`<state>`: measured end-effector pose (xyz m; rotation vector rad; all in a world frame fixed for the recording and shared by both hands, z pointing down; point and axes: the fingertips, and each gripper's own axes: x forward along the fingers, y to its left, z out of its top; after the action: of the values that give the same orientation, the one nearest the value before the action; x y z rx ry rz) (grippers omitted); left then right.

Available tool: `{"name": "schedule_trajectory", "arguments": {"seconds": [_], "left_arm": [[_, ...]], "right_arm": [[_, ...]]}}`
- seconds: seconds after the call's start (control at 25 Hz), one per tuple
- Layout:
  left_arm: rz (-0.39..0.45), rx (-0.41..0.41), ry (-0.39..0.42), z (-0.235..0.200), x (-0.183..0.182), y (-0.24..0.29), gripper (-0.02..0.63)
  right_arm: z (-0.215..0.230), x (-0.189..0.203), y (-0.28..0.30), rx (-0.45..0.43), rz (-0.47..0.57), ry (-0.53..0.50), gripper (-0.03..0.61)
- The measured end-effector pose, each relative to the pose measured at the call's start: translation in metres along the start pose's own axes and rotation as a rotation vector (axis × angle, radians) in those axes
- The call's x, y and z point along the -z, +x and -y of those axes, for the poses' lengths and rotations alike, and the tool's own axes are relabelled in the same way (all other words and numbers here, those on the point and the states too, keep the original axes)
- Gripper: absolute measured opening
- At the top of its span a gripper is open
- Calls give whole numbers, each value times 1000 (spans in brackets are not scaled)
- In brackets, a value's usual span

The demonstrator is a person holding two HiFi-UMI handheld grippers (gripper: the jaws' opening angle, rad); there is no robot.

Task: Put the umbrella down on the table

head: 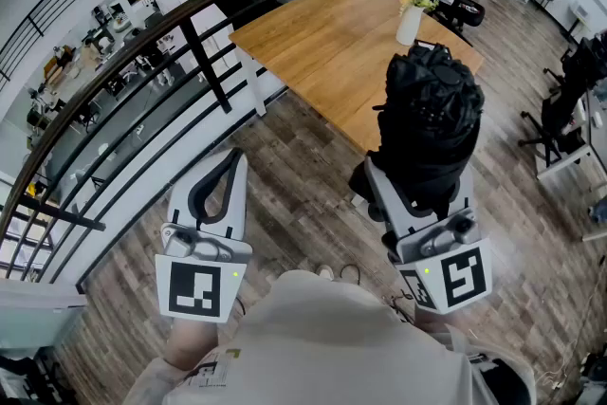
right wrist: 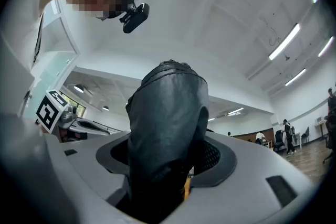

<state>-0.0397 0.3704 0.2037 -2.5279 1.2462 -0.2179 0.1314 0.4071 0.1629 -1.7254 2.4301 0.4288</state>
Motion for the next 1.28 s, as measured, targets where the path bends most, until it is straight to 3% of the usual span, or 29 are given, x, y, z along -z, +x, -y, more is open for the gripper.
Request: {"name": "schedule_trajectory", "arguments": {"seconds": [0.52, 0.92, 1.16, 1.28], "left_arm": [[-4, 1, -11, 32, -17, 22, 17], [-30, 40, -25, 62, -5, 33, 17], [32, 98, -104, 67, 9, 54, 17], [73, 101, -106, 52, 23, 70, 17]], "right_arm": [[36, 13, -17, -32, -66, 42, 313], [52, 26, -41, -32, -97, 111, 313], [46, 59, -28, -50, -121, 116, 313], [51, 76, -16, -37, -134, 108, 313]]}}
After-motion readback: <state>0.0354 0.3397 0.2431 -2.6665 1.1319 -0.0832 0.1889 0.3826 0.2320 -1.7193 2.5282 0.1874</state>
